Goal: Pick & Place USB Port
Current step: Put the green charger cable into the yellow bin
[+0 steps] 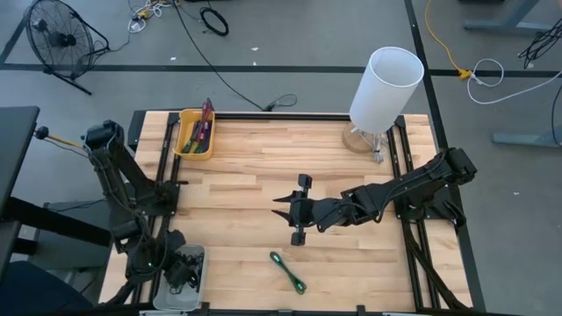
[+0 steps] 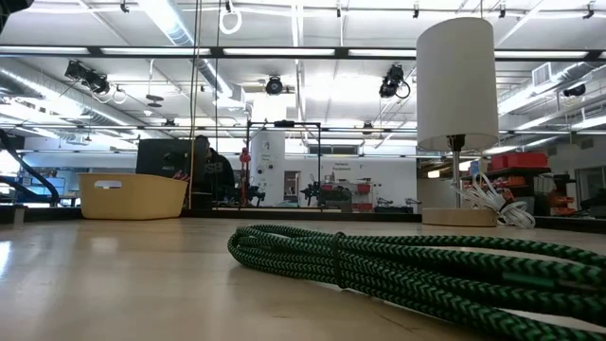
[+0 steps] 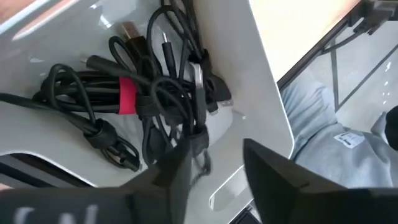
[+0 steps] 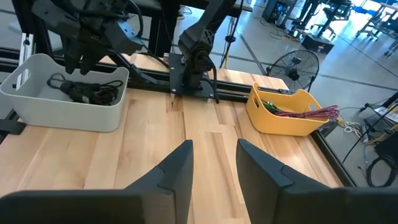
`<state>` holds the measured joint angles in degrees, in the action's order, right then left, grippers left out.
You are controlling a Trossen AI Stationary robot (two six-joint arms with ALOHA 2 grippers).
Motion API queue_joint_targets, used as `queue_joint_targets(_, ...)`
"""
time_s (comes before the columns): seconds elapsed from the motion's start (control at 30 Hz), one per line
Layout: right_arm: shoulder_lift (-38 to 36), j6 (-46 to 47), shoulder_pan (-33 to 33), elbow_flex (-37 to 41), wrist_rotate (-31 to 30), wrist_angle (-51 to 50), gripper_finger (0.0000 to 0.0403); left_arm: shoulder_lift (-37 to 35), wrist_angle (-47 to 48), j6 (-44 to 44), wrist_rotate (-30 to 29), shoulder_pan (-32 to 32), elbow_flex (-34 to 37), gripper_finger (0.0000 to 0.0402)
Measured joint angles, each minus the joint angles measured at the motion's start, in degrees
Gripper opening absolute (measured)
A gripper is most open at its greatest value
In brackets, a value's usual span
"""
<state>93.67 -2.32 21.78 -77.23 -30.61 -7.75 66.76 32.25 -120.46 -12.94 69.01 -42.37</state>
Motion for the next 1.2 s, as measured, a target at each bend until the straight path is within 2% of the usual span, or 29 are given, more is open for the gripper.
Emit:
queue_joint_targets(0.13,0.0,0.0,0.0,0.0,0.0,0.0,0.012,0.0,-0.2,1.1,0.1,0.0,0.0,0.0192)
queue_joint_targets(0.27,0.0,0.0,0.0,0.0,0.0,0.0,0.012,0.0,-3.1,5.3,-1.1,-0.3,0.0,0.0217)
queue_joint_targets(0.47,0.0,0.0,0.0,0.0,0.0,0.0,0.012,-0.1,-6.1,21.5,-11.8,-2.9,0.0,0.0222)
queue_joint_targets(0.57,0.0,0.1,0.0,0.0,0.0,0.0,0.012,-0.1,-6.2,28.8,-18.3,-6.6,0.0,0.0221)
queue_joint_targets(0.63,0.0,0.1,0.0,0.0,0.0,0.0,0.012,-0.1,-6.1,35.1,-19.7,-10.3,0.0,0.022)
queue_joint_targets(0.73,0.0,0.7,0.0,0.0,0.0,0.0,0.012,-0.1,-6.9,46.4,-17.7,-17.8,0.0,0.022)
queue_joint_targets(0.83,0.0,1.6,0.0,0.0,0.0,0.0,0.012,-0.1,-13.0,60.8,-14.1,-26.8,0.0,0.022)
queue_joint_targets(0.97,0.0,1.9,0.0,0.0,0.0,0.0,0.012,-0.1,-27.6,83.3,-2.5,-38.6,0.0,0.022)
queue_joint_targets(1.03,0.0,1.9,0.0,0.0,0.0,0.0,0.012,-0.1,-32.0,92.9,3.5,-43.6,-0.5,0.022)
queue_joint_targets(1.2,0.0,1.9,0.0,0.0,0.0,0.0,0.012,-0.1,-32.7,104.9,8.7,-52.6,-5.0,0.022)
